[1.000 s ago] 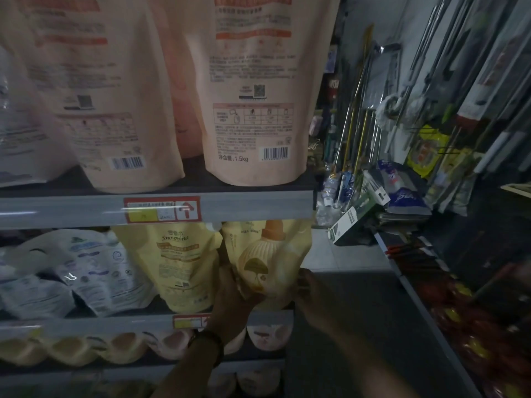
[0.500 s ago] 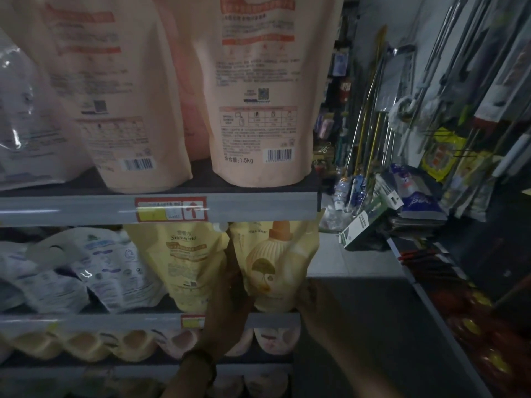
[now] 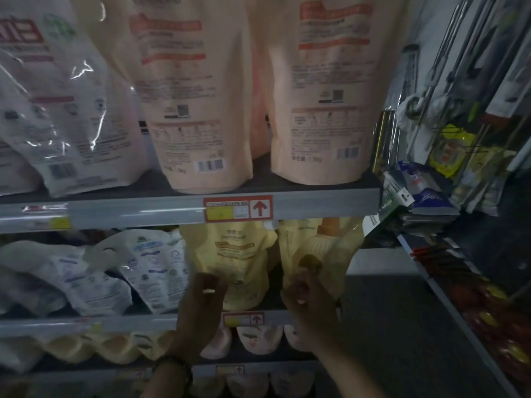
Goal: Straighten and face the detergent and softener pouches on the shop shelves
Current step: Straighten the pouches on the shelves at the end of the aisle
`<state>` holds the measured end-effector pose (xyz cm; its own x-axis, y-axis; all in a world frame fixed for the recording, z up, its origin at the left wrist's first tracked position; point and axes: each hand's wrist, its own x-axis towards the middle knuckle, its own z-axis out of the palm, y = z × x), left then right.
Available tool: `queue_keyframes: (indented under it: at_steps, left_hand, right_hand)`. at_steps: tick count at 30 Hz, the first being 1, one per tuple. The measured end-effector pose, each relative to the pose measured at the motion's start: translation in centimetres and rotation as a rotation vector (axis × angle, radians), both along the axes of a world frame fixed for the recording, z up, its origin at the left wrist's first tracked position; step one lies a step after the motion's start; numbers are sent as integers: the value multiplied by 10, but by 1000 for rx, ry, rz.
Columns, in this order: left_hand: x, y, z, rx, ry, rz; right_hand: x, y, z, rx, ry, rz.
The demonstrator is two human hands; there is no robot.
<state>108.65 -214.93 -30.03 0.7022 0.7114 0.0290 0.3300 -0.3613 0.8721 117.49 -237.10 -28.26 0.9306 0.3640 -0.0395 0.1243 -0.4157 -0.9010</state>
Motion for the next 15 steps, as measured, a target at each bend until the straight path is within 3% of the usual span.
queue_keyframes:
  at_steps: [6, 10, 15]
  left_hand:
    - [-8, 39, -3, -10, -131, -96]
    - [-13, 56, 3, -36, -224, -189]
    - [-12, 61, 13, 95, -226, -281]
  right_hand:
    - [-21, 49, 4, 162, 17, -7]
    - [-40, 74, 5, 155, -40, 11]
    - [-55, 94, 15, 127, -46, -10]
